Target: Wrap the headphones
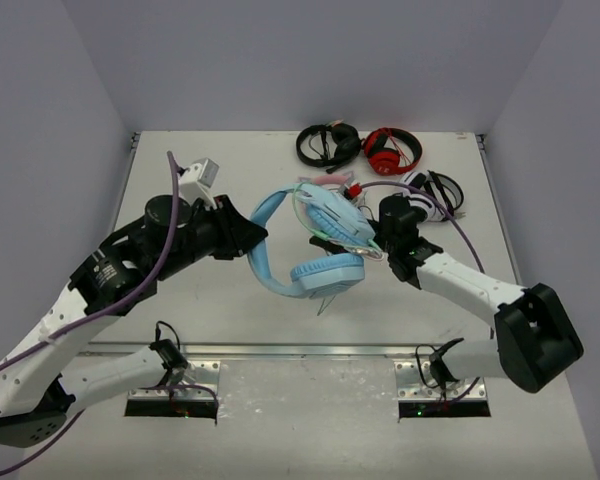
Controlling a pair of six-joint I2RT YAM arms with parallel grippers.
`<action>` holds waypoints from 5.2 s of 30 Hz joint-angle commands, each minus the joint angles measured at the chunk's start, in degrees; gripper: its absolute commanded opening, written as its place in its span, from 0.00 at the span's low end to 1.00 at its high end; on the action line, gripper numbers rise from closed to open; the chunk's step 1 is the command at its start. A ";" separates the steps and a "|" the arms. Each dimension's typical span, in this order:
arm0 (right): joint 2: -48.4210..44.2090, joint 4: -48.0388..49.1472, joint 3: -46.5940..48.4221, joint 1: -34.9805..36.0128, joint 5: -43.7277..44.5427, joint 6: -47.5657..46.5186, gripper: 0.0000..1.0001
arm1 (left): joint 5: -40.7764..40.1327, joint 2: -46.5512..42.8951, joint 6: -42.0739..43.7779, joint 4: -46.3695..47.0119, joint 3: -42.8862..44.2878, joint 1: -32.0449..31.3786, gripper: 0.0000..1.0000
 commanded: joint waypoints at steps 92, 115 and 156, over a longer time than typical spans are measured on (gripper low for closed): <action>-17.33 -2.10 -4.93 43.54 3.73 -8.31 0.01 | -66.37 1.46 -16.16 6.43 -0.42 0.20 0.00; -22.17 -20.65 23.19 44.42 4.85 -8.31 0.01 | -62.86 22.55 -34.09 -3.61 -5.93 0.37 0.00; -4.17 -33.40 51.76 34.84 80.78 1.01 0.01 | -12.50 19.48 8.36 61.79 -39.97 -11.40 0.00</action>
